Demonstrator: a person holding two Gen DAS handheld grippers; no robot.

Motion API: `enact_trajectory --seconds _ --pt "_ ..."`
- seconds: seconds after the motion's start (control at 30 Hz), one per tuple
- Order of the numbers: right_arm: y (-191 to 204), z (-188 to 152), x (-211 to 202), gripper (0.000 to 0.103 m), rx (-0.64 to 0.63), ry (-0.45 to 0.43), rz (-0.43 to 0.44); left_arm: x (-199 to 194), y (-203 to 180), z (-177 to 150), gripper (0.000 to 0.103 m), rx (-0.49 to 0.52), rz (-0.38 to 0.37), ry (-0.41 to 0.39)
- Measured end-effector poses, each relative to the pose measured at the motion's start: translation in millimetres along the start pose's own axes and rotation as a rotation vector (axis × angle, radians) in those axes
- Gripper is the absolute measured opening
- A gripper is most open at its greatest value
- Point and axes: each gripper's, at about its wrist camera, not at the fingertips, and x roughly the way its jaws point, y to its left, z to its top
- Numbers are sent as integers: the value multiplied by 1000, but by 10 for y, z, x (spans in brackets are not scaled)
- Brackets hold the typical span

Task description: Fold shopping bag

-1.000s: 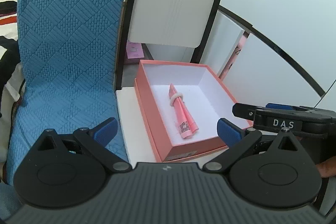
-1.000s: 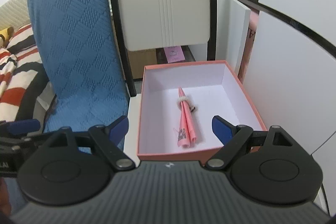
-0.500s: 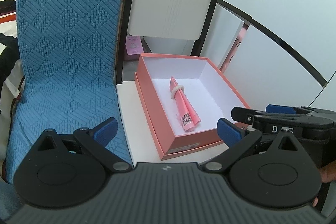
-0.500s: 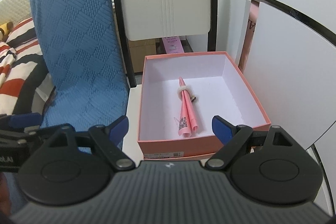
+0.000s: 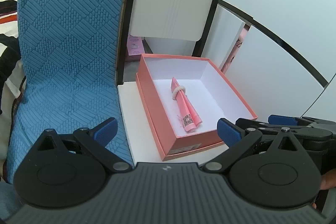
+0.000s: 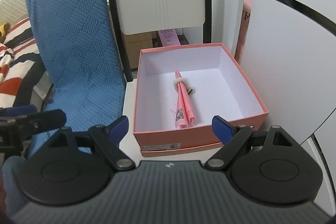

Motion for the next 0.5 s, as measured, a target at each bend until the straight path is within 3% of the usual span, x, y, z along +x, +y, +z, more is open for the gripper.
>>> enact_trajectory --seconds 0.5 --pt "13 -7 34 88 -1 8 -5 -19 5 2 102 12 -4 -4"
